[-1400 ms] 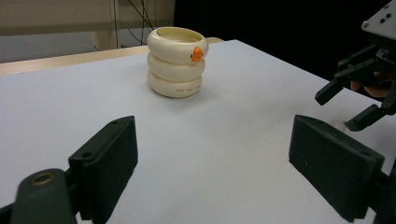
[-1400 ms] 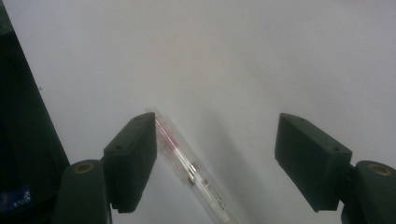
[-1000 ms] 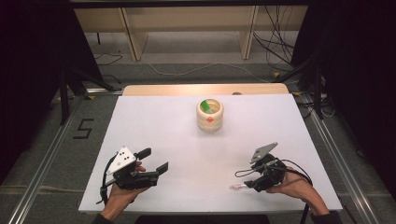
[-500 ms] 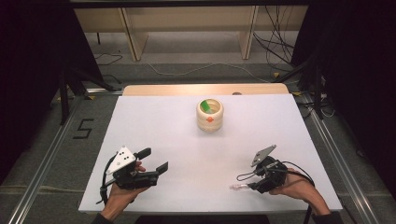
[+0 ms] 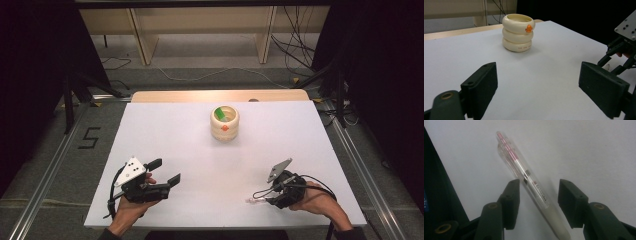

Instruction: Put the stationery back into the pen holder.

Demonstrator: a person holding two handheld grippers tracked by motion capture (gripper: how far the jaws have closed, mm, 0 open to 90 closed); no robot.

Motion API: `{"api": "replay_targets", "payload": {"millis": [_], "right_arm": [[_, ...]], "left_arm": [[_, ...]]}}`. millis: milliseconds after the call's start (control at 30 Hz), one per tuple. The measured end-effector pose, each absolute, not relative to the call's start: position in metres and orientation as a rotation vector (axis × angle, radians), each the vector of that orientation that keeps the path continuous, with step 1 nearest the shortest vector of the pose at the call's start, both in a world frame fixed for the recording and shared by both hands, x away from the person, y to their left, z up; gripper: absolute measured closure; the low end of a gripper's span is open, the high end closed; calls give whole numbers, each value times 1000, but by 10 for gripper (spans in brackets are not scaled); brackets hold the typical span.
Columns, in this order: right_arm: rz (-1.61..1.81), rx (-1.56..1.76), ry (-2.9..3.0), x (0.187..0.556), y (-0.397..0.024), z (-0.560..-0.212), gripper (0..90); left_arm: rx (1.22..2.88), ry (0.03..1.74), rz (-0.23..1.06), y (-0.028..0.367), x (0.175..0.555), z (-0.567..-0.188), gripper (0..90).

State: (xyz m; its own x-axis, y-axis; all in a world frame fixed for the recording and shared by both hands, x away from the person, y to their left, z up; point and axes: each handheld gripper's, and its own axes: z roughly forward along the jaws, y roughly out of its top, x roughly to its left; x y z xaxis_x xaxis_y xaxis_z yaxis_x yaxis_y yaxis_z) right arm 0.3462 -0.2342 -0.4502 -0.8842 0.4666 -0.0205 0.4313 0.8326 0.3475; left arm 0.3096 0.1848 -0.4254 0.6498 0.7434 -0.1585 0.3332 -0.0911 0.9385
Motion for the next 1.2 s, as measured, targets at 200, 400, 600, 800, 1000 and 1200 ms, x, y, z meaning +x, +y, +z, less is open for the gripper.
{"api": "replay_targets", "payload": {"millis": [200, 400, 600, 800, 1000, 1200], "right_arm": [[471, 687, 2916, 346, -232, -452, 571], [442, 633, 2926, 344, -229, -454, 593], [404, 625, 2932, 345, -228, -456, 621], [393, 599, 2942, 346, -226, -457, 651], [363, 539, 2973, 349, -224, -456, 688], [340, 471, 3001, 350, -221, -456, 756]], "left_arm": [[1690, 886, 433, 185, 310, -426, 151], [1692, 881, 432, 185, 310, -426, 151], [1693, 883, 430, 184, 310, -426, 151], [1695, 883, 428, 184, 310, -426, 151], [1695, 882, 429, 183, 310, -426, 151], [1697, 883, 429, 183, 310, -426, 151]]}}
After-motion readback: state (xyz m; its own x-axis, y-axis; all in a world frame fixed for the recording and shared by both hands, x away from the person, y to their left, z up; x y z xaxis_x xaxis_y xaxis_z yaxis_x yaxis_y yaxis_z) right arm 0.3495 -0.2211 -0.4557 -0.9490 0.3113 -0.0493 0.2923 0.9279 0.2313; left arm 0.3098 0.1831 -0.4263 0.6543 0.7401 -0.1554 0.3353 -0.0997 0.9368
